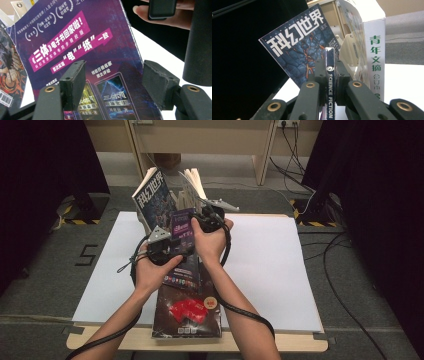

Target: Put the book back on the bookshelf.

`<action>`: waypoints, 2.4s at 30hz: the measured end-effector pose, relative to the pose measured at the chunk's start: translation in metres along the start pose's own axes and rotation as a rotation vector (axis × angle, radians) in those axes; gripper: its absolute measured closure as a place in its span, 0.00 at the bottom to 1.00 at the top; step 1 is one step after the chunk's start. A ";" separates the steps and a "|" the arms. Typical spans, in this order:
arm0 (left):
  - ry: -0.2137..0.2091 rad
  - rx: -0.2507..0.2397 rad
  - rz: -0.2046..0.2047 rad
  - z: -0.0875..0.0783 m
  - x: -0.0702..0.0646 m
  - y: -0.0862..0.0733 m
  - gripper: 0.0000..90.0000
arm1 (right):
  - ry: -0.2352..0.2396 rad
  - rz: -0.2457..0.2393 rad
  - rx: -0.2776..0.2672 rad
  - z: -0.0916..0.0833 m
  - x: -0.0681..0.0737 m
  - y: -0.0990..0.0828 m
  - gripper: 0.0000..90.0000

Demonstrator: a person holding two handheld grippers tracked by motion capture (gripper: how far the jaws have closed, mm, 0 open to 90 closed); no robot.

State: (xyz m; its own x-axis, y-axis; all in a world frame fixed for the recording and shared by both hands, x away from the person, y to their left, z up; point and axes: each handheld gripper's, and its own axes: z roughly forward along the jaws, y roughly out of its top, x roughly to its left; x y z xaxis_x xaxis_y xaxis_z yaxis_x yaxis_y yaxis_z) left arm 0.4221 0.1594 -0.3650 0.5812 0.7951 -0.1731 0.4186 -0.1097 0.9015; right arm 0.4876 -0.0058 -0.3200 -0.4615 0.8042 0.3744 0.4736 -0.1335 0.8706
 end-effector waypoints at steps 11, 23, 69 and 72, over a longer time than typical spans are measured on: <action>-0.004 0.001 0.006 0.004 -0.002 0.004 0.38 | -0.001 -0.003 0.003 0.004 0.003 0.003 0.94; 0.009 0.004 0.002 0.010 -0.003 0.008 0.38 | 0.000 -0.019 0.001 0.006 0.008 0.003 0.94; 0.216 0.038 0.059 0.020 0.001 0.009 0.63 | 0.006 -0.057 -0.046 -0.001 0.030 0.007 0.93; 0.246 0.022 0.075 0.021 0.000 0.009 0.59 | 0.006 -0.053 -0.042 0.000 0.032 0.007 0.93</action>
State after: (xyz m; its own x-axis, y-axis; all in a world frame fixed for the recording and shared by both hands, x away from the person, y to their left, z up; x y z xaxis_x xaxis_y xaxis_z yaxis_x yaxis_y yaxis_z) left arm 0.4410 0.1462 -0.3651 0.4251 0.9051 -0.0019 0.3974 -0.1848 0.8988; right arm 0.4763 0.0195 -0.3018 -0.4899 0.8072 0.3293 0.4162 -0.1153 0.9019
